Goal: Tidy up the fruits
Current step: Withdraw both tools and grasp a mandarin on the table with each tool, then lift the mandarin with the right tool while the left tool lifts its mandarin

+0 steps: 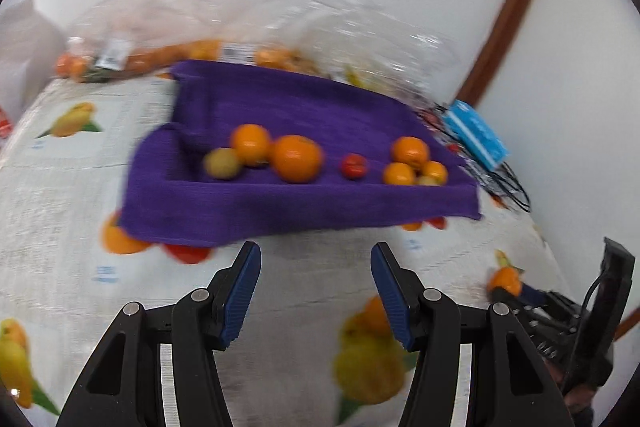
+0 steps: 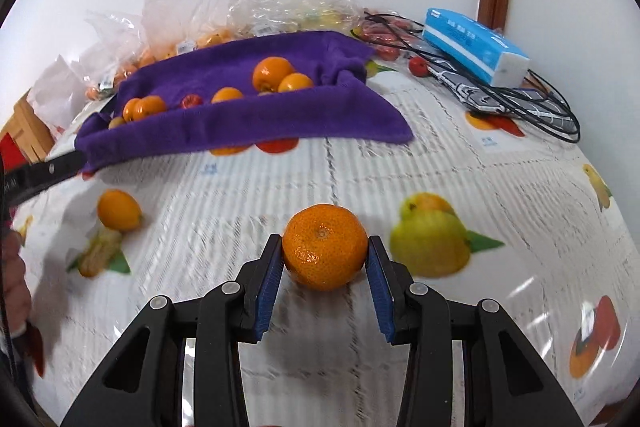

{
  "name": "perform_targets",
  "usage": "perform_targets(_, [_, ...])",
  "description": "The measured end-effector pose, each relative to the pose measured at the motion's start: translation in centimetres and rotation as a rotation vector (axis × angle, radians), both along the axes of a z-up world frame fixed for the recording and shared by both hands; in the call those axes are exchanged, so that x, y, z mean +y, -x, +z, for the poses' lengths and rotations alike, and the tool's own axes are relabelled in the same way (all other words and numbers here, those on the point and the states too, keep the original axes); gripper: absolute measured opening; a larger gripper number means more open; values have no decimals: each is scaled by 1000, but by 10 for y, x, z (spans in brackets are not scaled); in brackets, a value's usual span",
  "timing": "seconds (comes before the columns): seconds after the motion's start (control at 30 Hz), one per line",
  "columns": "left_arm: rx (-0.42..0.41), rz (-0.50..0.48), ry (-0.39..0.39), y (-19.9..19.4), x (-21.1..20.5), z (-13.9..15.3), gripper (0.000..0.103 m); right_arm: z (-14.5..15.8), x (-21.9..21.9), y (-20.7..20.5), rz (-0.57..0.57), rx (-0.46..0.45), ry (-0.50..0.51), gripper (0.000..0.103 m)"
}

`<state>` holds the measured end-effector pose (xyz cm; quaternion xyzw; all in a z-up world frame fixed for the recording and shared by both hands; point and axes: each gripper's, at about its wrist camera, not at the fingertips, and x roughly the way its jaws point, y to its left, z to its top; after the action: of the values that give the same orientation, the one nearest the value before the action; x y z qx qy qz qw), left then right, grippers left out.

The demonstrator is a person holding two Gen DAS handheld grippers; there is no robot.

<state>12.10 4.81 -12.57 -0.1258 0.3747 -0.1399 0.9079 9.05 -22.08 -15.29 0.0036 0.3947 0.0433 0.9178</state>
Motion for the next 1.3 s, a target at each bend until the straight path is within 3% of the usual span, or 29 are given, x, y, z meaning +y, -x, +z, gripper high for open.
perform_targets(0.17, [78, -78, -27, -1, -30, -13, 54, 0, 2, 1, -1, -14, 8, 41])
perform_targets(0.27, [58, -129, -41, 8, -43, -14, 54, -1, 0, 1, 0, -9, -2, 41])
perform_targets(0.47, [57, -159, -174, 17, -69, -22, 49, -2, -1, 1, -8, 1, -7, 41])
perform_targets(0.53, [53, -149, -216, 19, -74, -22, 41, -2, 0, 2, -9, -3, 1, 41])
perform_targets(0.93, [65, -60, -172, 16, -58, -21, 36, -2, 11, 5, -10, -21, 83, 41])
perform_targets(1.1, [63, -55, -211, 15, -65, -21, 36, -5, 11, 3, -2, -2, 79, 41])
perform_targets(1.3, [66, -43, -190, 12, -64, -21, 36, -6, 4, 5, 8, -6, 25, 42])
